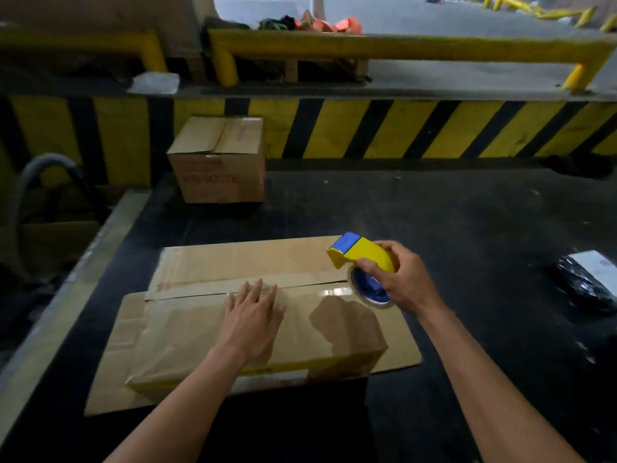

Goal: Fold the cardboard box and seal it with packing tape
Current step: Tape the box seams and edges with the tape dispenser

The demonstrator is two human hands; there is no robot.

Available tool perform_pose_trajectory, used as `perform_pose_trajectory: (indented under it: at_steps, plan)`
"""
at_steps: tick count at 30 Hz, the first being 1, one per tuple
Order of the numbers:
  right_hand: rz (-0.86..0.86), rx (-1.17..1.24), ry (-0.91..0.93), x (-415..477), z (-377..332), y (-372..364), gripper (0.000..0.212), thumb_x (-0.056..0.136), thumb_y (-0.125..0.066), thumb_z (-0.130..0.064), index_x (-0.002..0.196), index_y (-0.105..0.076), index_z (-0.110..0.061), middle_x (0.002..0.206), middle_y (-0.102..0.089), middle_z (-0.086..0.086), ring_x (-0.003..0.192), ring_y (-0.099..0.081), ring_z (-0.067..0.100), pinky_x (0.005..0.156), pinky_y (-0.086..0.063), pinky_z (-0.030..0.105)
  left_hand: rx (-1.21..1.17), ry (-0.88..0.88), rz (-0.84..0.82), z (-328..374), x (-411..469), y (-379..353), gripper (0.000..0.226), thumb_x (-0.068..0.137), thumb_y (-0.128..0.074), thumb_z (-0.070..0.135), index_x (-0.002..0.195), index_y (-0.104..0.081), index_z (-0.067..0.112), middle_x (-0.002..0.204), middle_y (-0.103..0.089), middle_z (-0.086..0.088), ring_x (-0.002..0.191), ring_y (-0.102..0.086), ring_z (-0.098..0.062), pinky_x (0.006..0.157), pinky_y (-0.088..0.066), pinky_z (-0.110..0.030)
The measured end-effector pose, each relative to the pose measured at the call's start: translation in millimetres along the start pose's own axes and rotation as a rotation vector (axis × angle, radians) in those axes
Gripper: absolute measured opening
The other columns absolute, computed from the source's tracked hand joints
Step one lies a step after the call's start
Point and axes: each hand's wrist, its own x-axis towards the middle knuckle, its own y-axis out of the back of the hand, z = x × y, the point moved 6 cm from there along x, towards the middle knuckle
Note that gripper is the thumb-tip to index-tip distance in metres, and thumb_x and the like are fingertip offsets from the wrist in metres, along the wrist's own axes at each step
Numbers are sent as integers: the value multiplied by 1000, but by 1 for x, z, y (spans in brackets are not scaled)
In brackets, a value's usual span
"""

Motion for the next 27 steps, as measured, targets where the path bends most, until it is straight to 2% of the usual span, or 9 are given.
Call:
perform_pose_trajectory:
  at_steps: [4,9,14,17,20,21,23,24,27]
  plan:
    - [-191,-58,76,4,-53,-70,65,68,-75,-67,123,-55,-40,112,-56,-14,95,-57,8,75,-49,28,25,80,30,-58,-16,17,60,106,-23,53,161,-24,27,170,-14,-6,157,-4,-30,126,-5,-53]
    - [-242,-196,177,7,-98,-160,67,71,-76,-62,126,-53,-30,117,-59,-7,99,-57,16,80,-51,32,-14,133,101,-127,-37,32,59,107,-23,50,161,-23,25,170,-12,-9,157,-3,-31,127,-5,-51]
    - [-358,-323,319,11,-138,-232,70,75,-72,-63,131,-51,-25,125,-59,-3,101,-57,16,82,-49,31,-217,255,162,-180,-52,38,58,109,-28,37,163,-16,19,171,-6,-9,157,-5,-30,126,-11,-49]
    - [-440,-327,345,17,-159,-265,72,76,-74,-59,134,-49,-24,128,-58,-2,106,-56,16,88,-50,32,-400,254,149,-194,-57,43,54,110,-31,33,162,-20,26,169,-21,2,147,-36,-30,117,-35,-47]
    - [-515,-340,353,22,-167,-289,71,76,-77,-52,134,-49,-25,130,-57,-2,110,-56,16,91,-51,34,-463,219,161,-202,-56,49,55,107,-42,21,160,-28,26,163,-35,3,141,-44,-27,114,-41,-42]
    - [-526,-345,353,23,-167,-293,70,76,-78,-51,134,-49,-26,130,-57,-2,110,-56,16,91,-51,34,-471,219,168,-206,-55,51,54,105,-46,18,158,-36,23,158,-44,1,138,-48,-27,110,-44,-39]
    - [-527,-350,352,26,-165,-297,70,76,-78,-52,134,-49,-27,131,-56,-3,108,-54,14,90,-50,33,-522,235,191,-213,-51,52,40,103,-52,17,142,-56,19,133,-65,-1,120,-61,-26,91,-51,-30]
    - [-523,-352,353,27,-164,-296,70,76,-77,-52,135,-48,-27,131,-56,-3,107,-53,12,90,-50,31,-575,249,191,-216,-51,53,36,102,-55,16,137,-60,19,123,-69,0,114,-65,-24,86,-52,-27]
    - [-519,-352,364,30,-160,-294,73,77,-76,-54,139,-46,-29,136,-54,-4,108,-49,9,89,-47,28,-709,241,218,-222,-47,59,48,98,-59,9,143,-58,25,126,-70,1,116,-65,-17,94,-57,-33]
